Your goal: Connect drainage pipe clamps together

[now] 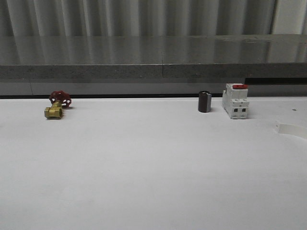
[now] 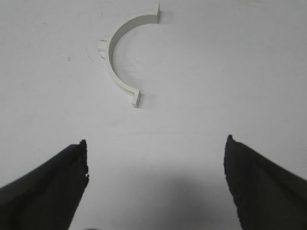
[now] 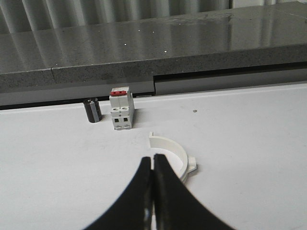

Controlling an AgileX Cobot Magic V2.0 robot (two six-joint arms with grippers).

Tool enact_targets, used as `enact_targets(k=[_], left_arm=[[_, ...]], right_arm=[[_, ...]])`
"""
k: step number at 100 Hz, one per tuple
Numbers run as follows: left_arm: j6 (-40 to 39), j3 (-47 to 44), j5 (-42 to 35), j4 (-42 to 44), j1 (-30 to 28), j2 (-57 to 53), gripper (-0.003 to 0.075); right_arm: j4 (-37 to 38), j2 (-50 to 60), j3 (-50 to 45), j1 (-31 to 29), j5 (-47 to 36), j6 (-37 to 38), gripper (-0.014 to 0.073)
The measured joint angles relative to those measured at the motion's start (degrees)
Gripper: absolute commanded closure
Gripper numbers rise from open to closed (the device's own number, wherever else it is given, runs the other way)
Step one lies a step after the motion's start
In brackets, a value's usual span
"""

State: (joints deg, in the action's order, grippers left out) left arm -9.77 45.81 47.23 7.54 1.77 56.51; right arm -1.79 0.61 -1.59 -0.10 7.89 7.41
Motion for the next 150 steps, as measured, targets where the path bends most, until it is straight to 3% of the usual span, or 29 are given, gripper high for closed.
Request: enact_targets(k=[16, 52, 80, 150], left_arm=[[1.4, 2.5, -0.7, 0.3, -0.8, 5.2, 0.0132], [16.3, 16.4, -2.5, -7.1, -10.5, 28.9, 0.0132], [20.6, 25.0, -4.0, -8.1, -14.9, 43.6, 0.0132], [24.4, 26.3, -10.9, -8.7, -15.0, 55.6, 0.0132]], right_arm=[[0.0, 0.0, 0.0, 0.0, 0.0, 0.0, 0.0711], [0.0, 0.0, 0.0, 0.0, 0.0, 0.0, 0.0711], [0.0, 0.0, 0.0, 0.0, 0.0, 0.0, 0.0711], [0.0, 0.0, 0.0, 0.0, 0.0, 0.0, 0.0711]])
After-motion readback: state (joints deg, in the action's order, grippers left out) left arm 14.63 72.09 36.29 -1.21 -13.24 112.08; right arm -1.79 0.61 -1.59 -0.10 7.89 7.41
